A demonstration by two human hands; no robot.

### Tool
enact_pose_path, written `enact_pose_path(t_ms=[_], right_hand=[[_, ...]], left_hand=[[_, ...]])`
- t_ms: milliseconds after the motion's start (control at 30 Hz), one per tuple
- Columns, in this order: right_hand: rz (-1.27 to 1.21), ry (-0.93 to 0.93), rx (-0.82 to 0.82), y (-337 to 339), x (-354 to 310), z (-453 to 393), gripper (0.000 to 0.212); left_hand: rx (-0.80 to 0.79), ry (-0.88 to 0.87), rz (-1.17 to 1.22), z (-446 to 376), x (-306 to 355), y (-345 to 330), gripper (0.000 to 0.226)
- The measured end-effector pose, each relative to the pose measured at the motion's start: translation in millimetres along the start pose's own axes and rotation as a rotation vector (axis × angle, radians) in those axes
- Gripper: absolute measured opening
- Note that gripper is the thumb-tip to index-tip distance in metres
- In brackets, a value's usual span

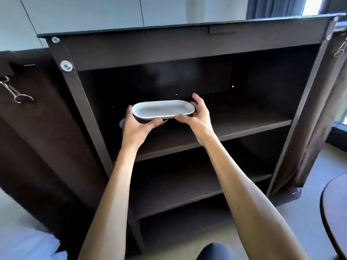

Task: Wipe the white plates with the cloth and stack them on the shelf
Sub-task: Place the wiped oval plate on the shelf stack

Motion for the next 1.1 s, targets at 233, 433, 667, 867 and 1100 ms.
enact_pose_path(t_ms=[233, 433, 667, 867, 1100], right_hand=[[0.092, -0.070, -0.096, -27, 34, -45, 0.107], [0.158, -0.172, -0.189, -47, 54, -75, 0.111], [0.280, -0.216, -0.249, -52, 73, -93, 0.111], [0.411, -0.228, -0.281, -55, 78, -96, 0.105], [0.526, -0.202, -0.314, -56, 81, -94, 0.059]], left_hand=[[0.021, 0.183, -0.087, -14, -23, 7, 0.114], [0.058, 0.206, -0.239, -40, -36, 7, 0.121], [0.033, 0.269, -0.315, -56, -47, -2, 0.108], [0.000, 0.332, -0.332, -59, -55, 0, 0.110], [-0.003, 0.341, -0.370, -60, -54, -2, 0.106]])
Point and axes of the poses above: each hand's wrist, its own z-axis away from the middle knuckle, its own y-axis out of the back of the hand, x = y × z, the point moved 1 cm from there along -z, towards the middle knuckle, and after that the axes turned 13 degrees about -z, right-handed, at the moved point
